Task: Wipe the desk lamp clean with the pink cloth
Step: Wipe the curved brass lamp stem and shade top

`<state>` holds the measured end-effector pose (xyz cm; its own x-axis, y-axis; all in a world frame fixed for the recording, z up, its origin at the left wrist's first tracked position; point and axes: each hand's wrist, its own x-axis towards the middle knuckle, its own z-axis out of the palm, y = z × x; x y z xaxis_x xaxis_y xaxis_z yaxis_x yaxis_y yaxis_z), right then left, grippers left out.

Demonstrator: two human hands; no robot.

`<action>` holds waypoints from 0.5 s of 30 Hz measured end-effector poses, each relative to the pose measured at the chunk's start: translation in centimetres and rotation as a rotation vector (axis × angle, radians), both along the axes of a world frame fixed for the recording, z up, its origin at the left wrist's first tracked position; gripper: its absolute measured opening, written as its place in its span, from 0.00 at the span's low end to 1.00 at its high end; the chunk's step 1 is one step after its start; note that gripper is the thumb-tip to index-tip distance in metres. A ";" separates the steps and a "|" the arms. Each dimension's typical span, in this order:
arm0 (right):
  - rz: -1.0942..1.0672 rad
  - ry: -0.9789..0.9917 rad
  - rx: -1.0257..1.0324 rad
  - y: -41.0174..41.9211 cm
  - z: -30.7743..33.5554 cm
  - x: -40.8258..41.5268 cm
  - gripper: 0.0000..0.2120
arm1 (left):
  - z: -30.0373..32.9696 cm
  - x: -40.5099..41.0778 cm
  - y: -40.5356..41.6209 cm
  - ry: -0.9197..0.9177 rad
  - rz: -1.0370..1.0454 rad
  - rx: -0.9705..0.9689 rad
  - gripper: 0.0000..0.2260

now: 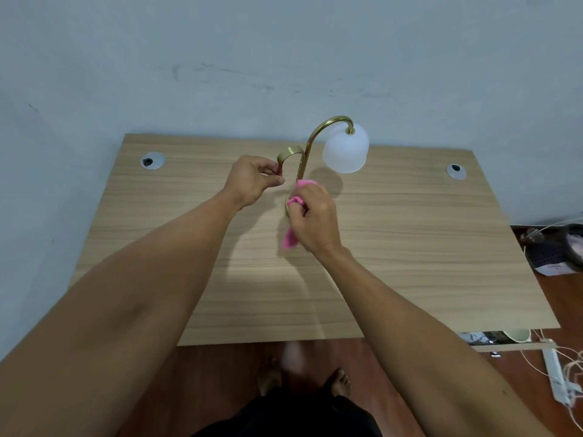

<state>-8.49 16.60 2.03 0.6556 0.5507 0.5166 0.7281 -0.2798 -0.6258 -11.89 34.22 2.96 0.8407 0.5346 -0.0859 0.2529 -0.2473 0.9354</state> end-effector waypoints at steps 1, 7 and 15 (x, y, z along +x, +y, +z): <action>-0.075 0.076 0.027 -0.4 0.0 0.0 0.06 | -0.1 0.0 0.1 0.002 0.000 0.001 0.09; -0.154 0.075 0.229 -0.1 3.6 1.5 0.07 | -0.3 0.3 0.7 0.034 0.019 -0.007 0.08; -0.010 0.124 0.293 4.3 6.0 2.3 0.13 | -0.4 0.4 0.5 -0.004 0.041 0.042 0.10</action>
